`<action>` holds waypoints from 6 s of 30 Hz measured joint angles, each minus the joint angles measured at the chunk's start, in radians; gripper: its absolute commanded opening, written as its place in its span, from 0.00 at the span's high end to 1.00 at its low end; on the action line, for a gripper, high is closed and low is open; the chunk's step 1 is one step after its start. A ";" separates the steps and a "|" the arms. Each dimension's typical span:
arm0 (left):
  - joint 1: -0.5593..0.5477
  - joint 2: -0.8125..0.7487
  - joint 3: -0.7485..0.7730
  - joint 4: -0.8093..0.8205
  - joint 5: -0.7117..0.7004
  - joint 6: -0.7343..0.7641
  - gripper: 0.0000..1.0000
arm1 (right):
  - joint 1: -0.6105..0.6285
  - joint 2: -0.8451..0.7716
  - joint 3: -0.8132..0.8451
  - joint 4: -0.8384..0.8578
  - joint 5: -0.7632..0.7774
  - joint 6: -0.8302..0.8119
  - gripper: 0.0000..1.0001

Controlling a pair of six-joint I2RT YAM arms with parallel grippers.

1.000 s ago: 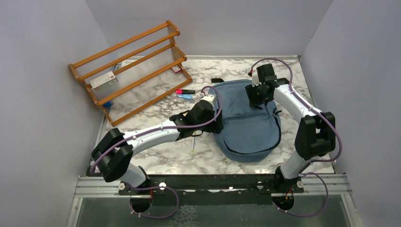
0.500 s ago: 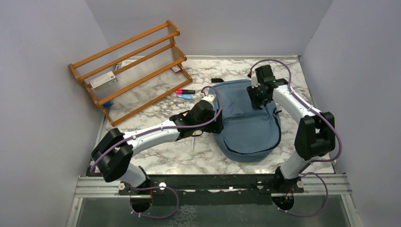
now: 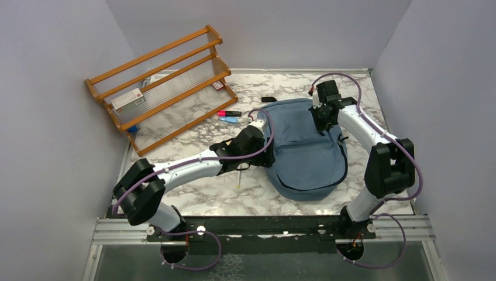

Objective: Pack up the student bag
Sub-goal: Unzip the student bag at the center of the board, then adjust the student bag at the center of the board.

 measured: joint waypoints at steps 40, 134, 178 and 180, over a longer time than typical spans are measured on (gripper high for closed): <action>0.001 0.127 -0.031 0.112 0.035 0.002 0.42 | 0.000 -0.171 -0.133 0.148 -0.425 0.336 0.99; 0.232 -0.312 -0.195 -0.032 -0.096 0.044 0.22 | 0.277 -0.454 -0.396 0.350 0.017 0.585 0.66; 0.302 -0.272 -0.228 -0.008 -0.008 0.072 0.19 | 0.619 -0.383 -0.547 0.168 0.126 0.871 0.69; 0.302 -0.261 -0.220 -0.010 -0.001 0.077 0.19 | 0.562 -0.426 -0.570 0.143 0.152 0.877 0.68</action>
